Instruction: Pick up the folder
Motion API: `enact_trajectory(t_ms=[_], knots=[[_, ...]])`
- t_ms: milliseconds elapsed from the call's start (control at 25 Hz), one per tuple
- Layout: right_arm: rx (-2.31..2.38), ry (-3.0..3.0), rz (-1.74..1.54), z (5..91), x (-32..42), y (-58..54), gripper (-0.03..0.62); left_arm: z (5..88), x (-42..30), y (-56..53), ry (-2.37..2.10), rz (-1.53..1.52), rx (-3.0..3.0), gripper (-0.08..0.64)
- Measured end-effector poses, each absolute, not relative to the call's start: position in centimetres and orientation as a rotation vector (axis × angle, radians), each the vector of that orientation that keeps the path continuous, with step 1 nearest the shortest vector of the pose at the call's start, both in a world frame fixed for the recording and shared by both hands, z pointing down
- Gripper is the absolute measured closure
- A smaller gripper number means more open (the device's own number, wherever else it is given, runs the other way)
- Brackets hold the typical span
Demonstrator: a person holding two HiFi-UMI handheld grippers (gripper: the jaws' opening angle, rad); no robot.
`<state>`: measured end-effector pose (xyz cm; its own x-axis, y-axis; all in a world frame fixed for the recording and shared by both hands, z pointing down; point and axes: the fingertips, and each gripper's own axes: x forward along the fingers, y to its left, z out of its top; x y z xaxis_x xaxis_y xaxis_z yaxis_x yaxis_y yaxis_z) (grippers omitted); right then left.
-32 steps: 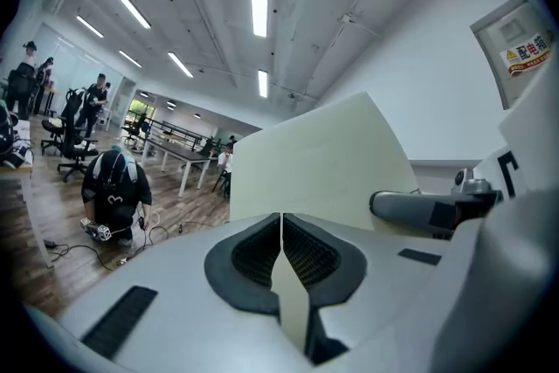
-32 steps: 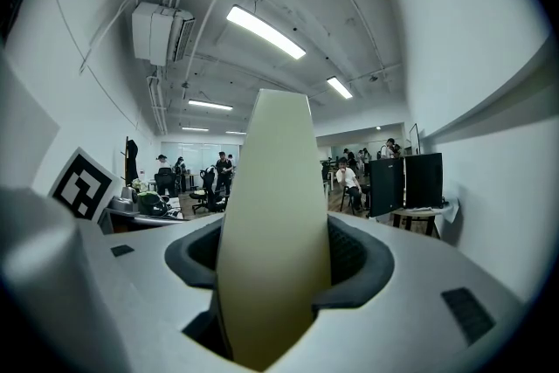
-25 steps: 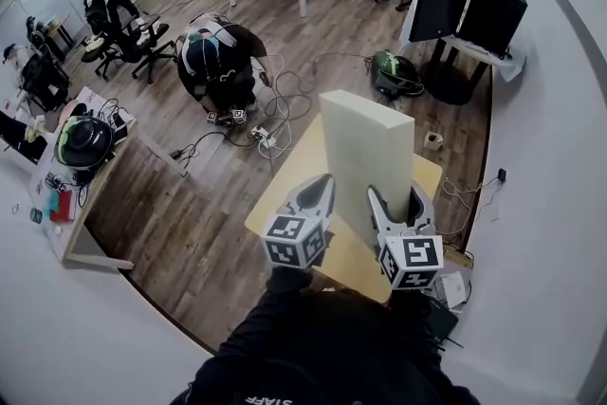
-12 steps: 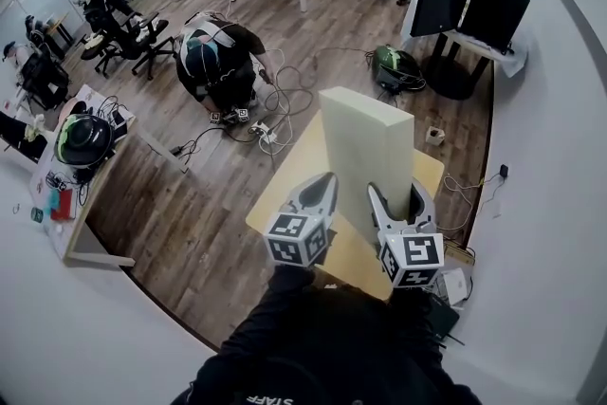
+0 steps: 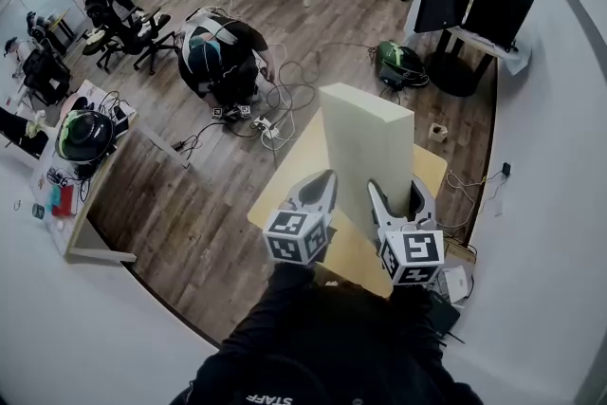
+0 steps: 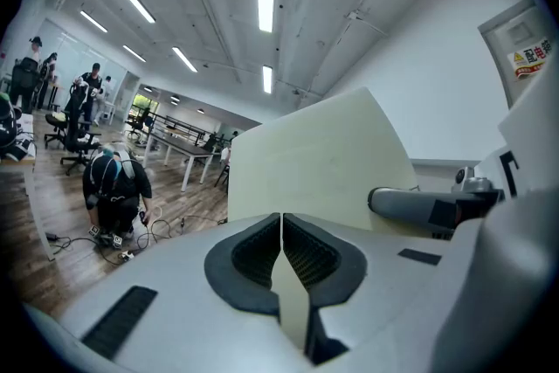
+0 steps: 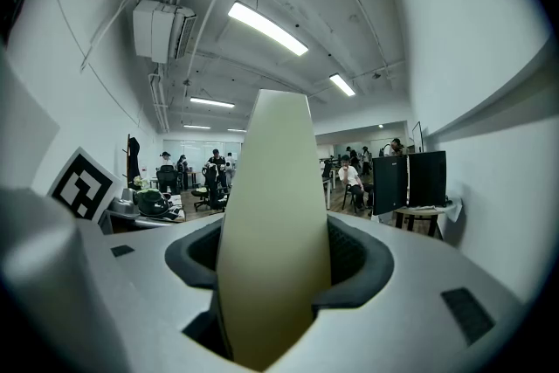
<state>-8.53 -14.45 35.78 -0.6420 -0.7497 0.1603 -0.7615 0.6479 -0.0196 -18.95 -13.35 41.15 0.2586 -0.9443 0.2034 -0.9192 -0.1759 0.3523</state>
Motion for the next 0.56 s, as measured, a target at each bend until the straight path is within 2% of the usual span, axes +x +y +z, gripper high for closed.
enact_trajectory(t_ms=[560], knots=[[1.273,-2.718,0.129,35.97,-8.35,-14.65,0.305,41.23,-18.81,-13.67,-1.685,-0.081,2.147,0.520]])
